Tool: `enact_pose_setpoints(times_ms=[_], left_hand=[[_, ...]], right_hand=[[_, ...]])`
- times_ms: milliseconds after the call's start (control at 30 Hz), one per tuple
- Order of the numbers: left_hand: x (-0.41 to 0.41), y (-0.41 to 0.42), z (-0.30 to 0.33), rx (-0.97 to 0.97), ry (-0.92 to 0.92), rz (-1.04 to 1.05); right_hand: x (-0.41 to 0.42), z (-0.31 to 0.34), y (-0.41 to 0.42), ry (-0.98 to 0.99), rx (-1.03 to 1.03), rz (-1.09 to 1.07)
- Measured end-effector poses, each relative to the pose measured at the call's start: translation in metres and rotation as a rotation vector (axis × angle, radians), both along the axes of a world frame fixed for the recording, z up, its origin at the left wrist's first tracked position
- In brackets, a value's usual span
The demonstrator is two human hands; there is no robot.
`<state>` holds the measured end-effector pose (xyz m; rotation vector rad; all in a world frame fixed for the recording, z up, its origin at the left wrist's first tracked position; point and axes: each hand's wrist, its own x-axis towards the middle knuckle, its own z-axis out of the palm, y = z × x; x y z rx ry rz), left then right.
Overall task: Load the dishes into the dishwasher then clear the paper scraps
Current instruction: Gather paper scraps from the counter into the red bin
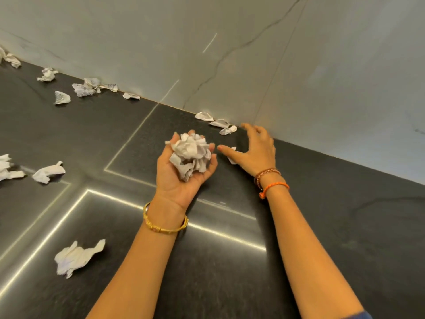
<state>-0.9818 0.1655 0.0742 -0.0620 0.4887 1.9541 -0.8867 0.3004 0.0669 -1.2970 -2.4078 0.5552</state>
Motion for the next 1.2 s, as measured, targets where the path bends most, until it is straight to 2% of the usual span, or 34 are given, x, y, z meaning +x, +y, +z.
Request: enact_pose_setpoints(times_ms=[100,200,300,367,433,533,667,700,733,800,867,900,933,1000,1033,1133,1200], left_hand=[[-0.001,0.001,-0.001,0.004,0.001,-0.007],[-0.003,-0.001,-0.001,-0.007,-0.007,0.012],[-0.004,-0.003,-0.002,0.024,-0.024,0.006],[-0.005,-0.002,-0.002,0.039,-0.04,0.006],[-0.006,-0.002,-0.003,0.046,-0.046,0.005],[-0.005,-0.001,-0.002,0.03,-0.054,0.019],[-0.005,-0.003,0.0,0.014,-0.057,0.035],[-0.005,-0.003,-0.001,0.015,-0.062,0.037],[-0.005,-0.003,-0.001,0.016,-0.068,0.037],[-0.005,-0.002,-0.001,0.02,-0.068,0.03],[-0.005,-0.001,0.0,0.026,-0.062,0.018],[-0.005,0.0,0.001,0.029,-0.06,0.012],[-0.003,0.001,0.002,0.027,-0.059,0.005],[0.0,0.002,0.003,0.027,-0.054,-0.014],[0.001,0.003,0.003,0.026,-0.044,-0.024],[0.007,0.003,0.003,0.048,-0.02,-0.068],[0.011,0.002,0.005,0.071,-0.039,-0.073]], right_hand=[[-0.012,-0.004,0.002,-0.164,0.1,0.017],[-0.017,-0.003,-0.001,-0.147,0.216,0.077],[-0.029,-0.004,-0.003,-0.08,0.168,0.147],[-0.046,-0.001,-0.006,-0.165,0.18,0.192],[-0.058,-0.002,-0.005,-0.236,0.211,0.169],[-0.061,0.001,-0.001,-0.21,0.292,0.084],[-0.054,0.007,-0.012,-0.199,0.221,0.103],[-0.052,0.008,-0.017,-0.12,0.178,0.084],[-0.05,0.008,-0.02,0.044,0.083,0.044],[-0.044,0.014,-0.025,0.646,-0.366,-0.111],[-0.034,0.025,-0.035,1.24,-0.976,-0.155],[-0.03,0.029,-0.041,1.426,-1.149,-0.133],[-0.028,0.033,-0.049,1.548,-1.219,-0.116],[-0.029,0.036,-0.064,1.634,-1.154,-0.112],[-0.031,0.037,-0.071,1.586,-1.025,-0.11],[-0.038,0.033,-0.089,1.245,-0.575,0.058],[-0.04,0.021,-0.095,0.913,-0.26,0.181]])
